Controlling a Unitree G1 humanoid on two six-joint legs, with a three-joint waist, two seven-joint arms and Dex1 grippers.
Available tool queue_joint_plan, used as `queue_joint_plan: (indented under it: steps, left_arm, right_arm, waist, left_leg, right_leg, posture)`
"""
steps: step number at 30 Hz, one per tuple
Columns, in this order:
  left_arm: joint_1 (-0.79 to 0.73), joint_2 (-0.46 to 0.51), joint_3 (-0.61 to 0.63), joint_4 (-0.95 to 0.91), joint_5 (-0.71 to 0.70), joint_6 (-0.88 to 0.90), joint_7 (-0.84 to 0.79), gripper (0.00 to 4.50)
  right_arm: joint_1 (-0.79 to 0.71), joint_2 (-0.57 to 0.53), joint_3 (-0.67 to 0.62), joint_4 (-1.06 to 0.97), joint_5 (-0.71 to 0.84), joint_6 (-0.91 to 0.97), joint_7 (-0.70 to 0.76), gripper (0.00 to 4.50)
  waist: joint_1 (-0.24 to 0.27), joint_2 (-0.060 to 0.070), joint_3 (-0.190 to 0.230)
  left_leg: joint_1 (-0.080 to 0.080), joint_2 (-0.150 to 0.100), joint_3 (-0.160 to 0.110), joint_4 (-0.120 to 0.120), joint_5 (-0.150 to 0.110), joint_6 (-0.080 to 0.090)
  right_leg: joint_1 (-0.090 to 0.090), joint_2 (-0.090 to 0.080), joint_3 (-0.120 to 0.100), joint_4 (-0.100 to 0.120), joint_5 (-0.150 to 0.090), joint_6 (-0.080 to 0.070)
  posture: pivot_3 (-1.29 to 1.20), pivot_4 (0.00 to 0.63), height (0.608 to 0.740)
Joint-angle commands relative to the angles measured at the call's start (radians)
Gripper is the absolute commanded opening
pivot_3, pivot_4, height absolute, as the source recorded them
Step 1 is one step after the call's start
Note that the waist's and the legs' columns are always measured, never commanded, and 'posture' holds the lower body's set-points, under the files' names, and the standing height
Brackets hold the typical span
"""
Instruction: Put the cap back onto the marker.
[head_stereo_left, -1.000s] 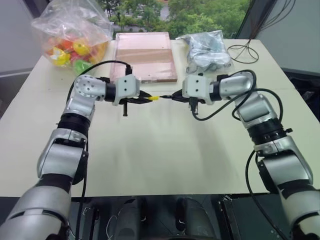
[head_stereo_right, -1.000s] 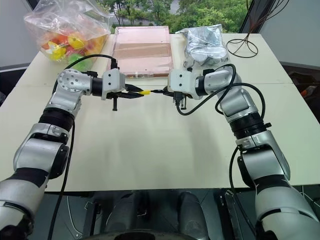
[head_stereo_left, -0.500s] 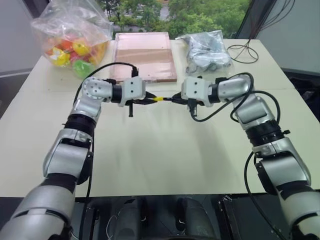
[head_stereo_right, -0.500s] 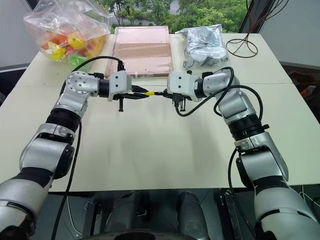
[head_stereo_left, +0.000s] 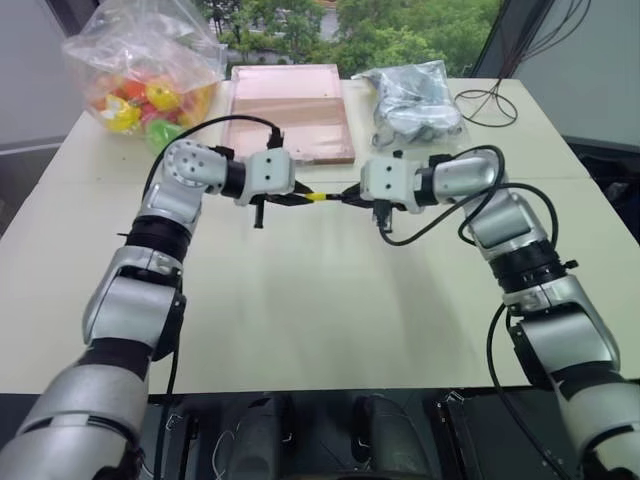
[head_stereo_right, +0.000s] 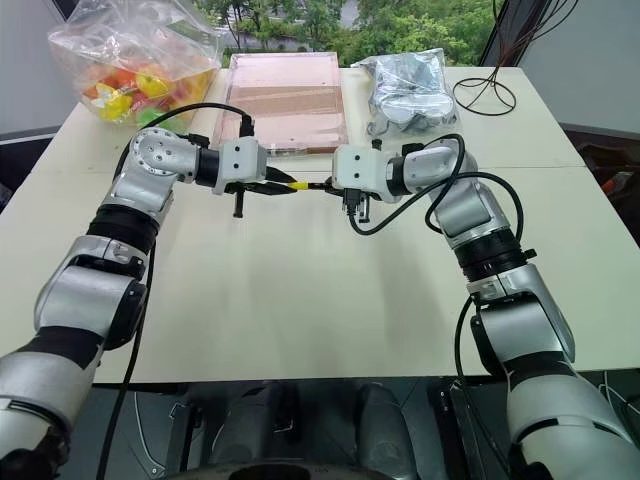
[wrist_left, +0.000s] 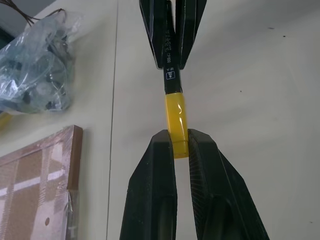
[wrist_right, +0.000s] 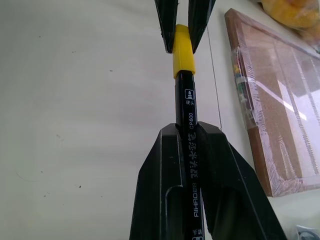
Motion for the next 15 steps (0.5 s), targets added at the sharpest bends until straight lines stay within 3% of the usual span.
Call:
queue_joint_plan:
  steps: [1, 15]
  left_arm:
    - [-0.038, -0.051, -0.026, -0.029, -0.010, 0.001, -0.023, 0.01]
    - [-0.057, -0.095, -0.022, 0.004, 0.011, -0.016, 0.004, 0.01]
  right_arm:
    - [-0.051, 0.043, -0.009, -0.053, 0.014, -0.027, -0.035, 0.00]
    - [-0.022, 0.065, -0.013, -0.109, 0.001, 0.002, -0.044, 0.00]
  waist:
    - [0.000, 0.000, 0.000]
    - [0.000, 0.000, 0.000]
  left_leg:
    - [0.000, 0.000, 0.000, 0.000, 0.000, 0.000]
    - [0.000, 0.000, 0.000, 0.000, 0.000, 0.000]
  right_leg:
    - [0.000, 0.000, 0.000, 0.000, 0.000, 0.000]
    - [0.000, 0.000, 0.000, 0.000, 0.000, 0.000]
  posture:
    - [0.00, 0.150, 0.740]
    - [0.00, 0.150, 0.740]
